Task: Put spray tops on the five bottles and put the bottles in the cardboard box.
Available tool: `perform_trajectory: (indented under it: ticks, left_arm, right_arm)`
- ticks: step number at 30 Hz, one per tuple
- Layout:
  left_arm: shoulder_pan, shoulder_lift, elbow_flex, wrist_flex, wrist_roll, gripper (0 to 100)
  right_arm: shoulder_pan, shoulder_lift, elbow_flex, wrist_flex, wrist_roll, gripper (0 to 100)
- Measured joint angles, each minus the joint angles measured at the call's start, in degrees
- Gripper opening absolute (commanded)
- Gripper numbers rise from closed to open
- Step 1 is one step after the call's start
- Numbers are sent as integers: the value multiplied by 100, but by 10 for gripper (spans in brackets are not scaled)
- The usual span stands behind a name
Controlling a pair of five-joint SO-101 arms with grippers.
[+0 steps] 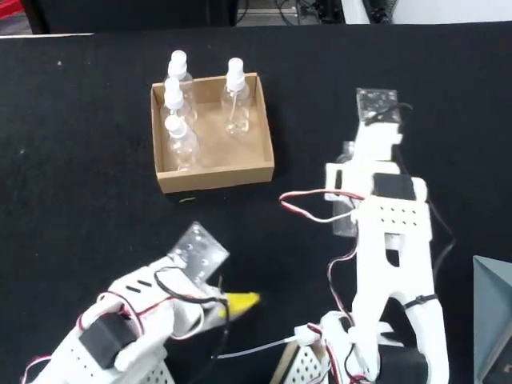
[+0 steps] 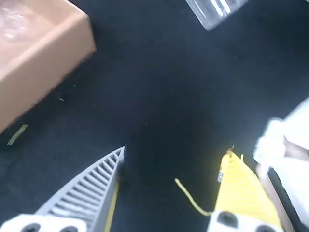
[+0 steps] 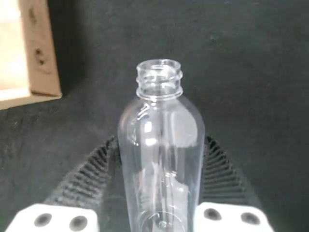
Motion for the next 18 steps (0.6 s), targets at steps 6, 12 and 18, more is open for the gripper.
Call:
perform_trajectory:
  ticks: [6,12,18]
  left_arm:
    - [659,1055,-97,-149,9,292]
    - [1301,2031,-334,-545,273,292]
    - [1582,2567,-343,-1064,440,292]
  right_arm:
    - [202,0,0,-18,-185,151]
    - [202,0,0,-18,-202,151]
    - [202,0,0,-18,-202,151]
